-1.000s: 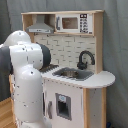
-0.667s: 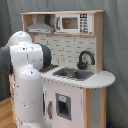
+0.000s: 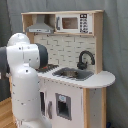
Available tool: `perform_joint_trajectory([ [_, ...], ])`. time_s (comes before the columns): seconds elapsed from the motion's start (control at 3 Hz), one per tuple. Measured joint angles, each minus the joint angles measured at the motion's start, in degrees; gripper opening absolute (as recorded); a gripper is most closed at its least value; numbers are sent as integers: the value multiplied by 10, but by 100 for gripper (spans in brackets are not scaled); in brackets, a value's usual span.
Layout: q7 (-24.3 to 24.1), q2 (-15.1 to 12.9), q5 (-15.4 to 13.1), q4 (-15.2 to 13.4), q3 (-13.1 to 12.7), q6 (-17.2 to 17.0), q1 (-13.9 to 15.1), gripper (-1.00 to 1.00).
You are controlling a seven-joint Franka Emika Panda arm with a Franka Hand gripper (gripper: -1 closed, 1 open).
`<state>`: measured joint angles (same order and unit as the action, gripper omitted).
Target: Play with the kitchen
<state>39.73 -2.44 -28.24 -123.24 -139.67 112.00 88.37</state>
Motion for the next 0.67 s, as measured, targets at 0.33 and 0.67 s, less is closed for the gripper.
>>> perform_joint_trajectory([
  [0.33, 10, 27, 2, -8, 5, 57, 0, 100],
  [0.67, 10, 57, 10, -21, 4, 118, 0, 100],
])
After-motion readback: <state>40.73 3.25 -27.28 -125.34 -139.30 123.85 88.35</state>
